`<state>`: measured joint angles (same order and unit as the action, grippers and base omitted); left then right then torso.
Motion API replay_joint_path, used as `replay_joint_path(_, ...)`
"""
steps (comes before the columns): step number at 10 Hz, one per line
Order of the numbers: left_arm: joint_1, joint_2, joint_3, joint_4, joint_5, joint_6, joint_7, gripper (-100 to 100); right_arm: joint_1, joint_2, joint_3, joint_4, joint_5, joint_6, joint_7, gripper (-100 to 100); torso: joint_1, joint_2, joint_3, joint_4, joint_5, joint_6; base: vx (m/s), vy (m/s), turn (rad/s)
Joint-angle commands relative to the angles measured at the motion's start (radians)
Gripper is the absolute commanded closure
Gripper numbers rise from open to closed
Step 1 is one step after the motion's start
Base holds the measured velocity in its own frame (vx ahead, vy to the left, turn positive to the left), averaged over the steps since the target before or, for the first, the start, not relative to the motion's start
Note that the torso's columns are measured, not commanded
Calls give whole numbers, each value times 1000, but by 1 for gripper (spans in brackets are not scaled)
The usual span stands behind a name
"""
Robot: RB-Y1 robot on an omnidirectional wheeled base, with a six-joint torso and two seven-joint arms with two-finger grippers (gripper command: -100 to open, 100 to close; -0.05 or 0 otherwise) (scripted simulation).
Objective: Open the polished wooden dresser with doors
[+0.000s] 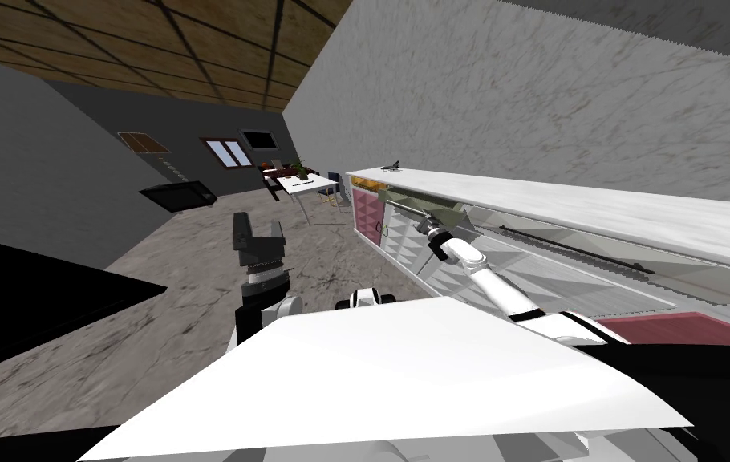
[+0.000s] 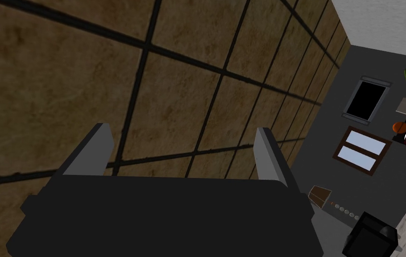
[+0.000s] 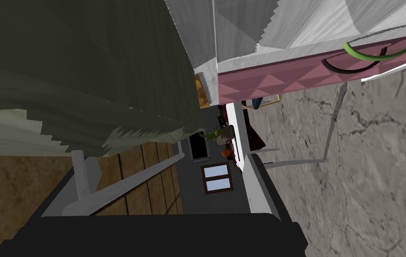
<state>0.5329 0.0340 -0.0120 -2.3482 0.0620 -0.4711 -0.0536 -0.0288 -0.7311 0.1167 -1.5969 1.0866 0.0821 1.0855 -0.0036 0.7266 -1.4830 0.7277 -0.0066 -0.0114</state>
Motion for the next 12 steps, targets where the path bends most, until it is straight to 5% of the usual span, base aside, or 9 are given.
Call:
replay_joint_path(1, 0, 0, 0, 0, 0, 0, 0, 0, -86, -9, 63, 86, 5, 25, -37, -100, 1, 1, 1, 1, 0, 3, -126, -22, 18)
replay_joint_path(3, 1, 0, 0, 0, 0, 0, 0, 0, -98, -9, 89, 123, 5, 25, -37, -100, 0, -4, -2, 0, 1, 11, -5, 1, -31)
replay_joint_path(4, 1, 0, 0, 0, 0, 0, 0, 0, -159, -63, 135, 158, 1, 89, -87, -100, -1, -6, -3, -2, 0, 8, -136, -34, 278)
replay_joint_path(6, 0, 0, 0, 0, 0, 0, 0, 0, -221, -63, 191, 207, 1, 94, -103, -100, 2, 2, 1, 1, 1, 4, -149, -10, 109)
replay_joint_path(8, 1, 0, 0, 0, 0, 0, 0, 0, -221, -63, 195, 248, 1, 94, -103, -100, 0, -4, -2, 0, 1, 9, -11, 1, -3)
replay_joint_path(9, 1, 0, 0, 0, 0, 0, 0, 0, -279, -116, 234, 285, -2, 143, -154, -100, -2, -5, -3, -1, 0, 10, -162, -13, 260)
replay_joint_path(11, 0, 0, 0, 0, 0, 0, 0, 0, -345, -117, 293, 349, -2, 163, -169, -100, 1, 8, 5, 5, 2, 8, -149, -9, 121)
replay_joint_path(12, 0, 0, 0, 0, 0, 0, 0, 0, -345, -117, 300, 373, -2, 163, -169, -100, 2, 5, 4, 6, 4, 11, -8, -5, -2)
